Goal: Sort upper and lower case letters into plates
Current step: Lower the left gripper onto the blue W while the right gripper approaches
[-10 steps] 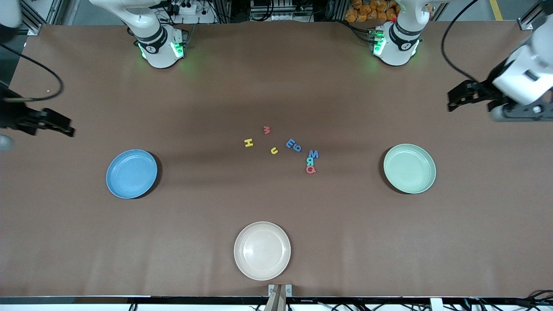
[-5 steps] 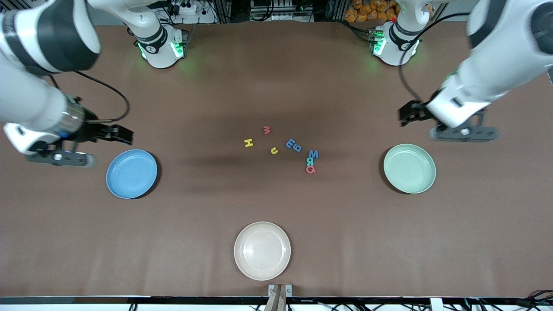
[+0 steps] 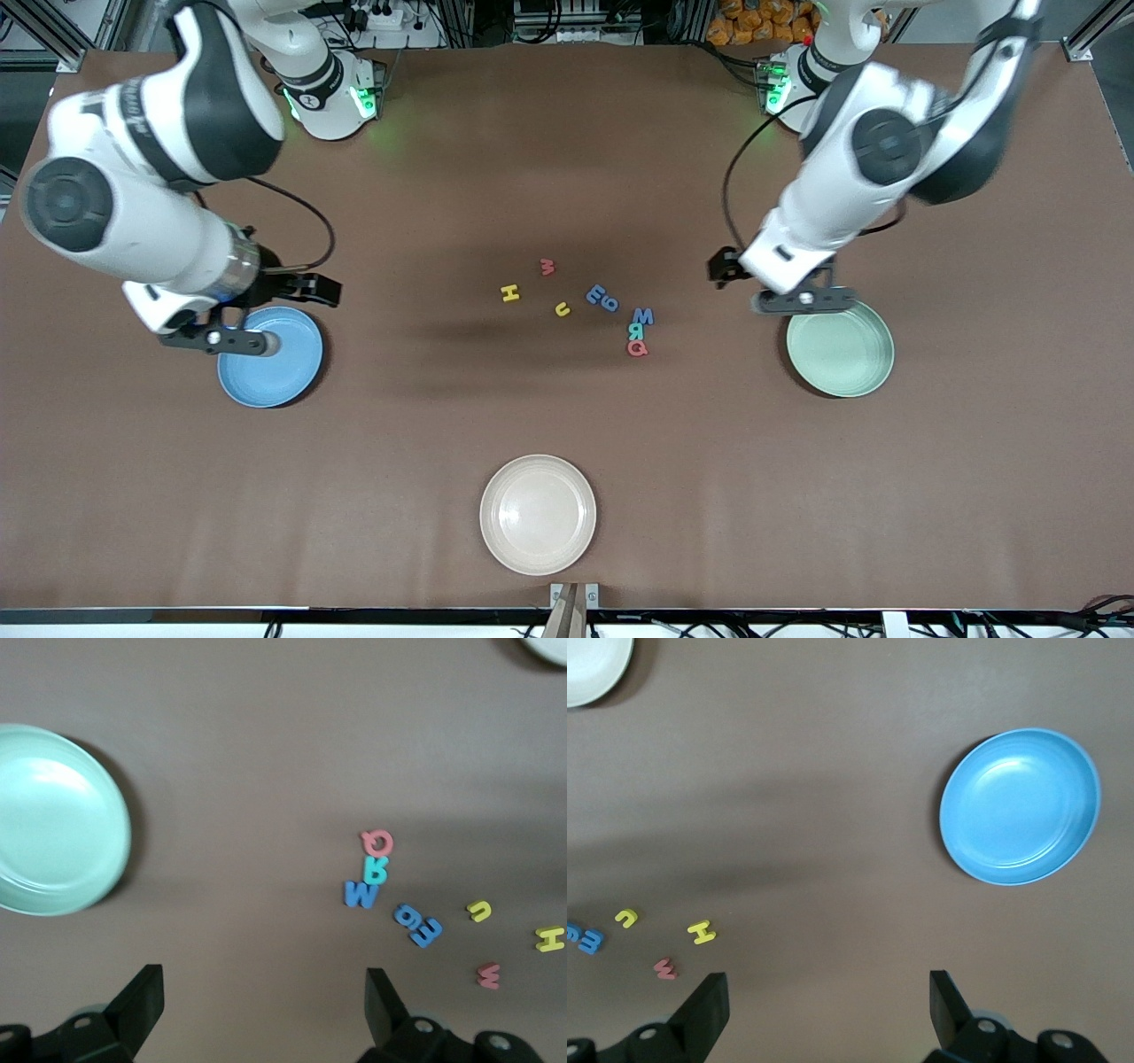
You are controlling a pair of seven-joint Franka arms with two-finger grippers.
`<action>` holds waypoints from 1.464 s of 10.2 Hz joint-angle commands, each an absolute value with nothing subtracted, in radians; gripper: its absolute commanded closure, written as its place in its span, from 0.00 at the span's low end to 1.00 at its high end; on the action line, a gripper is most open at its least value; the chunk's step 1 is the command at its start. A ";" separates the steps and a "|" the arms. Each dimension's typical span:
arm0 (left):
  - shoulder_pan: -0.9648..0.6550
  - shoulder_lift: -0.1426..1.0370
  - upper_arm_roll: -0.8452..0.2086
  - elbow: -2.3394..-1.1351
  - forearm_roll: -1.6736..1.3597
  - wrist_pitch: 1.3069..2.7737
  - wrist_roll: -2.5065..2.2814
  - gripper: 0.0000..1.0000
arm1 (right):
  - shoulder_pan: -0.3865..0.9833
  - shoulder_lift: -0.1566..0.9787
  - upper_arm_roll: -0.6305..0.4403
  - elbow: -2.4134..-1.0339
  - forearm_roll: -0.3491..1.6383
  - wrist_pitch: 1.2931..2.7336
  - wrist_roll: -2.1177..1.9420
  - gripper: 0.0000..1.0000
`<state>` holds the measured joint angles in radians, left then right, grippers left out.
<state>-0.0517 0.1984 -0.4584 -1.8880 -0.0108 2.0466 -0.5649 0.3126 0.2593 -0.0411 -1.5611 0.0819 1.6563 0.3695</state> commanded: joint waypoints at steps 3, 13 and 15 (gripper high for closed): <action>-0.166 0.348 -0.459 -1.966 0.159 2.273 -0.776 0.00 | 0.391 0.239 -0.046 -1.682 0.097 1.767 0.475 0.00; -0.227 0.620 -0.459 -1.979 0.569 2.537 -1.043 0.00 | 0.679 0.400 -0.046 -1.871 0.164 2.220 0.885 0.00; -0.225 0.623 -0.459 -1.980 0.577 2.546 -1.051 0.00 | 0.745 0.464 -0.046 -1.871 0.163 2.304 0.978 0.00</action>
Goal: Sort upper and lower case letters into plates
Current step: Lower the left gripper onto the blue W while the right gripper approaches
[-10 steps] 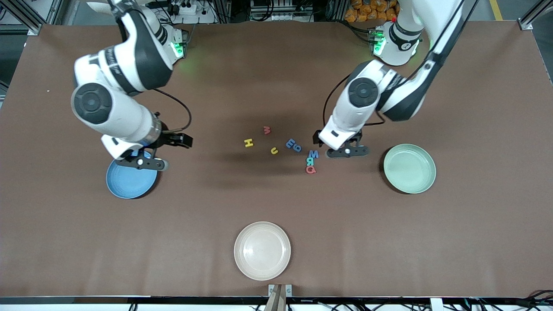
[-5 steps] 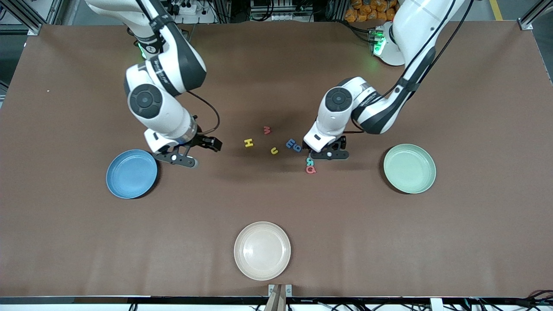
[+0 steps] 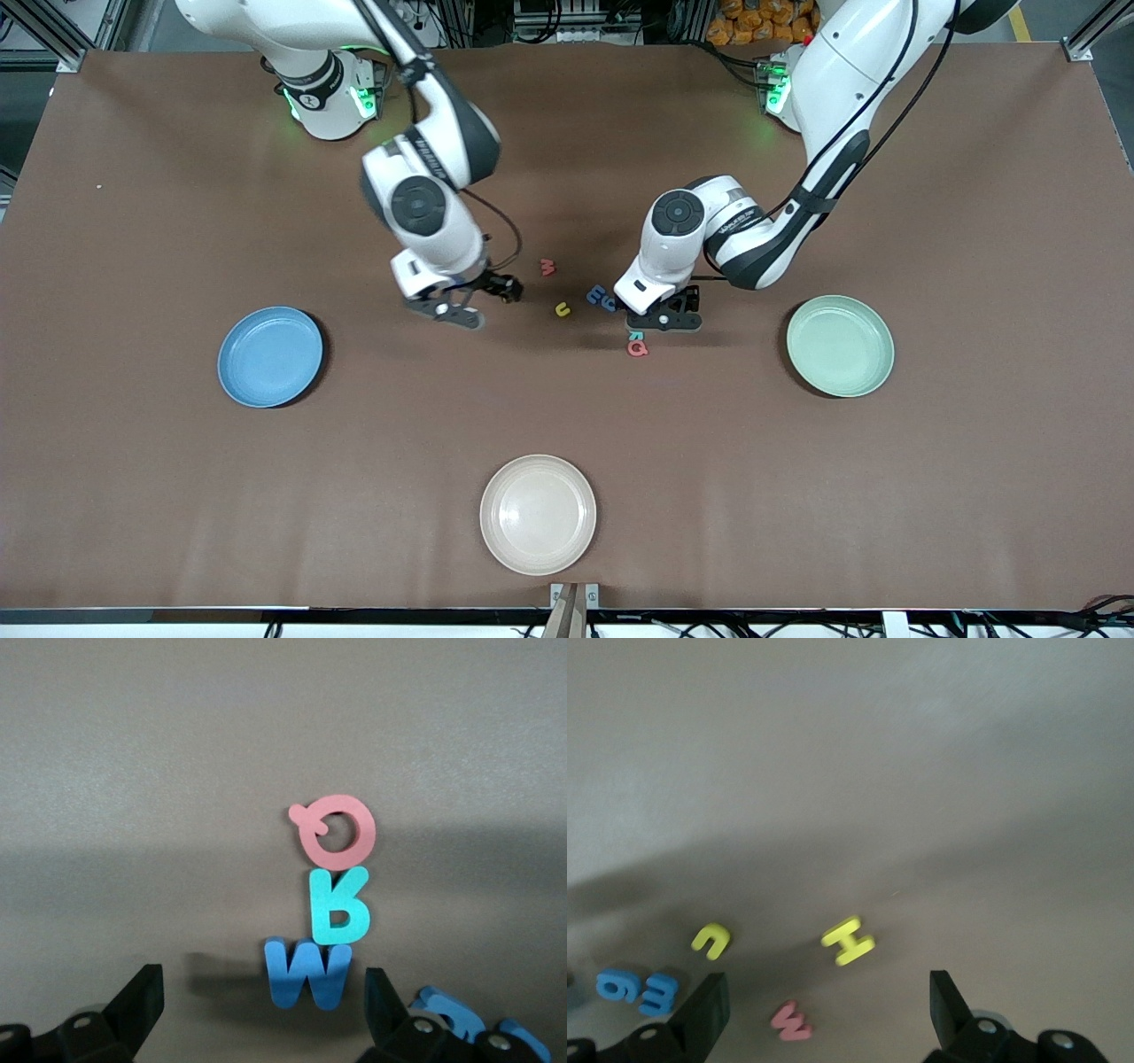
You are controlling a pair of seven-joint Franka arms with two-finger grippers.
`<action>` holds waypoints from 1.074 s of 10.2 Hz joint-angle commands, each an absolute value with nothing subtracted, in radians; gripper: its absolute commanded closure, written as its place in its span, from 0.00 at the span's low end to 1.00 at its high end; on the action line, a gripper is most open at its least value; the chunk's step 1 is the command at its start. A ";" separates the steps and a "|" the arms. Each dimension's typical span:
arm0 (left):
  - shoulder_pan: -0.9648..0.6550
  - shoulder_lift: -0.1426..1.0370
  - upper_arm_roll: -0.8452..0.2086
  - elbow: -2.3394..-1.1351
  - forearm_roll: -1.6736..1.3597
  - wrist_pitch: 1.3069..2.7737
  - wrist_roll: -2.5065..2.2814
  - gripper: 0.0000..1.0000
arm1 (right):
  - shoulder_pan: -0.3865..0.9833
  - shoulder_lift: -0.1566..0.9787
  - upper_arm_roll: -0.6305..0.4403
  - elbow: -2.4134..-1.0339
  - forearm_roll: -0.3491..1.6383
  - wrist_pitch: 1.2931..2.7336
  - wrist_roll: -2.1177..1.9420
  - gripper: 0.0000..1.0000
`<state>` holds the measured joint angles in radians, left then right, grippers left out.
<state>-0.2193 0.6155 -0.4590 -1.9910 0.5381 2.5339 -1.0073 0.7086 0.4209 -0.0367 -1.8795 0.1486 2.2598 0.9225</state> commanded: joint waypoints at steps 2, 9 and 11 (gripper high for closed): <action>-0.225 0.641 -0.456 -1.980 0.577 2.587 -1.051 0.01 | 0.779 0.485 -0.046 -1.871 0.163 2.310 0.980 0.00; -0.219 0.669 -0.449 -1.982 0.578 2.623 -1.051 0.56 | 0.867 0.569 -0.040 -1.871 0.195 2.367 0.983 0.00; -0.218 0.672 -0.448 -1.980 0.578 2.623 -1.051 0.97 | 0.888 0.580 -0.038 -1.885 0.196 2.379 0.982 0.00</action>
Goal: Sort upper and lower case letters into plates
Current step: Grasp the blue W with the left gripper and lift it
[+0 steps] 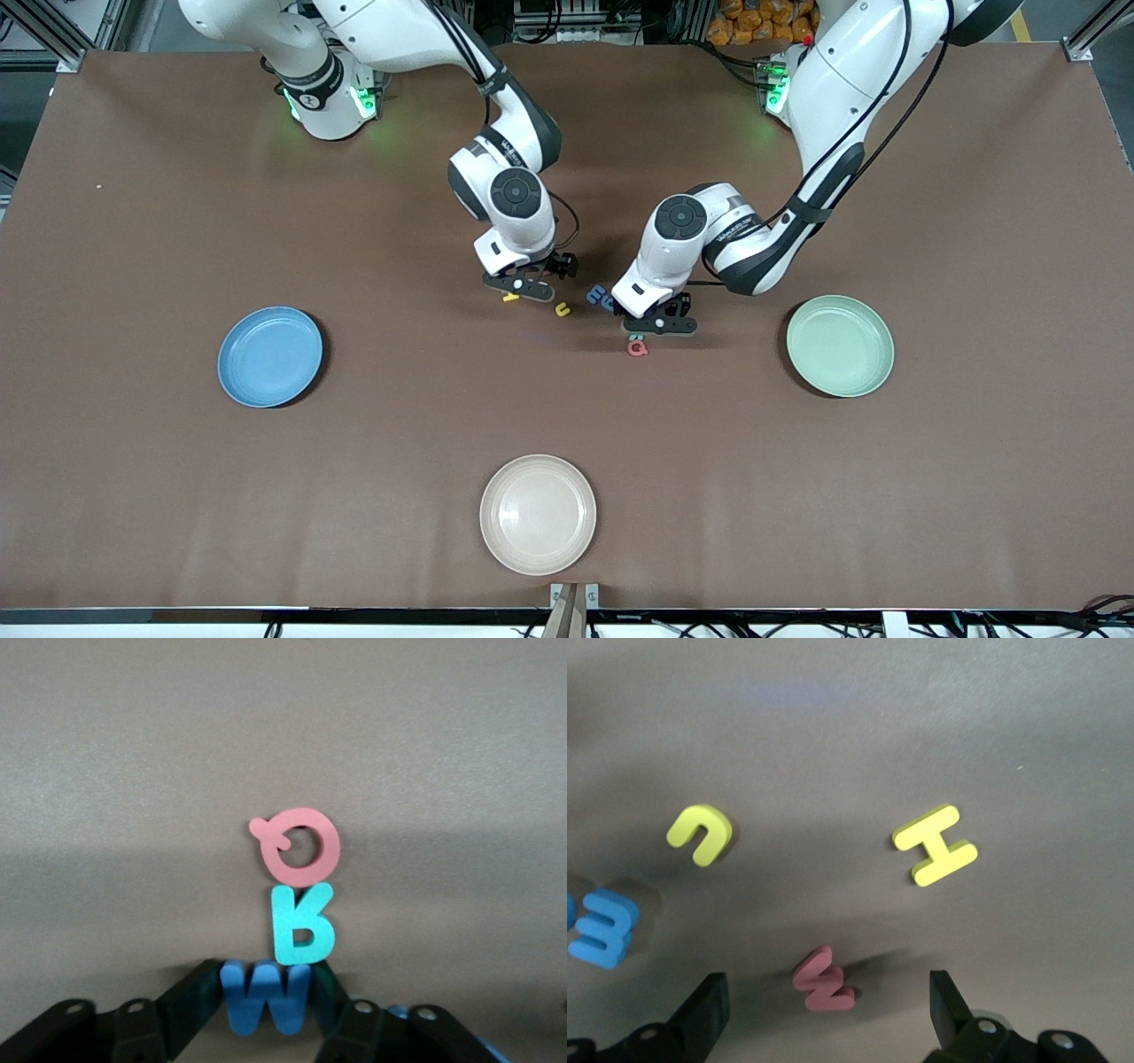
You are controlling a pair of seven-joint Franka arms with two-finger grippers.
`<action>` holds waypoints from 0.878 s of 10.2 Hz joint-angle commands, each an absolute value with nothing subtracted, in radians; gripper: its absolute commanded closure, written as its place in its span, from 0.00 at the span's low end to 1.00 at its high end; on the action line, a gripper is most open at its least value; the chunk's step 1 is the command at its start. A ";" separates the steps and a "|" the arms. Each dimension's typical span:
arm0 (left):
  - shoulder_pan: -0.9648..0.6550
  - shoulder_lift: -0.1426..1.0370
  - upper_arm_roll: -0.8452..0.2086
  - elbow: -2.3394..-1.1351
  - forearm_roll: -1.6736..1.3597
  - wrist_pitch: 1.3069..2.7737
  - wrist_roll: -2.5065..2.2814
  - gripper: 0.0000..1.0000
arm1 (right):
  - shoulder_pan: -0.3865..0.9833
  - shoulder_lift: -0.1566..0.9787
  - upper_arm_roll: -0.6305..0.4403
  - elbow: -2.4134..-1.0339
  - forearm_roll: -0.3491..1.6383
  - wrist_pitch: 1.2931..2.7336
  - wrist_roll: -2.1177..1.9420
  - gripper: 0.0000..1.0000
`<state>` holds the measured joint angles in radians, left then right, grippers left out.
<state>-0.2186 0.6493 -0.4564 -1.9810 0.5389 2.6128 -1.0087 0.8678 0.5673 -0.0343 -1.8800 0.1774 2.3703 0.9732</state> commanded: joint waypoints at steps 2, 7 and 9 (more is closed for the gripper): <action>-0.210 0.667 -0.449 -1.979 0.578 2.623 -1.051 1.00 | 0.893 0.598 -0.038 -1.891 0.196 2.399 0.980 0.00; -0.207 0.588 -0.454 -1.982 0.575 2.567 -1.092 1.00 | 0.893 0.597 -0.031 -1.896 0.196 2.399 0.968 0.21; -0.204 0.528 -0.460 -1.983 0.555 2.466 -1.107 1.00 | 0.893 0.598 -0.029 -1.896 0.196 2.399 0.962 0.34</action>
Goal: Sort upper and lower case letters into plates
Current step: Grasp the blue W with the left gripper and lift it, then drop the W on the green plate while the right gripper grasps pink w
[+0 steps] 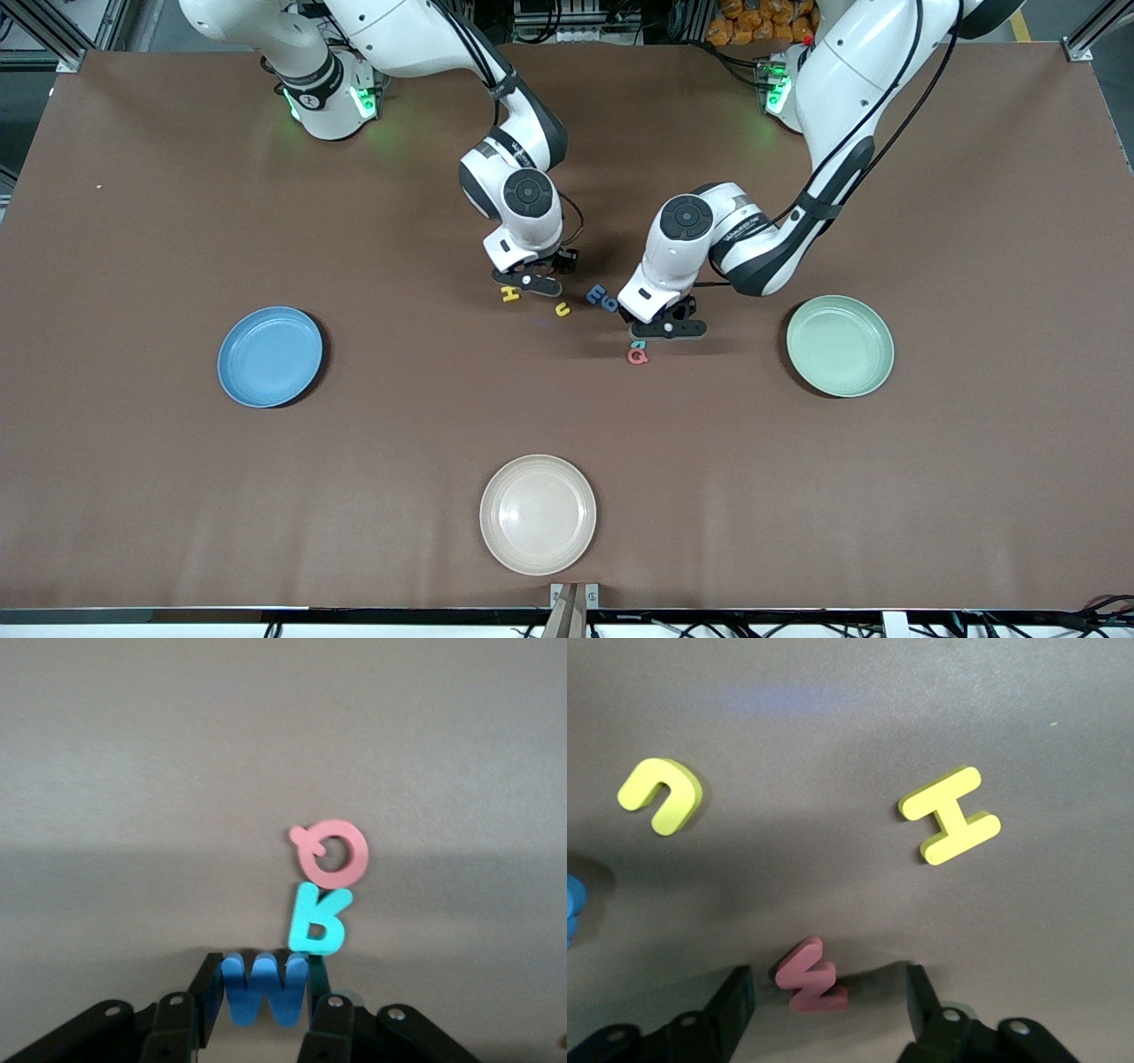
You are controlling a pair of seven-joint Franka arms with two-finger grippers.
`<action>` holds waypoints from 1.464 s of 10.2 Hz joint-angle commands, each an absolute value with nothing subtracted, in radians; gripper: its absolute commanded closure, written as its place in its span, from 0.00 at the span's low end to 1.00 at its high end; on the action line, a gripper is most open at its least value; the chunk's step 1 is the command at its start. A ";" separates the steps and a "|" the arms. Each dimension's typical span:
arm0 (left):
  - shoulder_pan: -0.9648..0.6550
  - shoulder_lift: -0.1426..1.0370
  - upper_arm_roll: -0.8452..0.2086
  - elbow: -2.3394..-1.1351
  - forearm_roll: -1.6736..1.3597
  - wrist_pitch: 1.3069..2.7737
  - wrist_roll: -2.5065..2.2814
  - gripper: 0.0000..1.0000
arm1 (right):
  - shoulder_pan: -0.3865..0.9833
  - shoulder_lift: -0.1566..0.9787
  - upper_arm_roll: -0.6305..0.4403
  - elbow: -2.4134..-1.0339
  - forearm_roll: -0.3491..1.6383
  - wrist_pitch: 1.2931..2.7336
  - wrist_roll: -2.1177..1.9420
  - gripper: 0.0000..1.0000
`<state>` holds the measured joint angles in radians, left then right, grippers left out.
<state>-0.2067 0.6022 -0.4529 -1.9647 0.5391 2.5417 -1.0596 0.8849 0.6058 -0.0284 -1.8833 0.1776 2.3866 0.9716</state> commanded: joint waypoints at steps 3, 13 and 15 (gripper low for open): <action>-0.152 0.476 -0.462 -1.980 0.479 2.424 -1.085 1.00 | 0.893 0.597 -0.021 -1.899 0.196 2.395 0.957 0.44; 0.336 0.477 -0.566 -1.882 0.377 2.214 -0.516 1.00 | 0.850 0.581 -0.015 -1.887 0.196 2.338 0.953 1.00; 0.348 0.518 -0.554 -1.885 0.387 2.210 -0.525 1.00 | 0.796 0.580 -0.015 -1.827 0.196 2.197 0.919 1.00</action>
<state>0.3452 0.4899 -0.5507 -1.8888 0.4002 2.2241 -0.5340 0.8471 0.6000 -0.0236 -1.8591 0.1791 2.2925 0.9575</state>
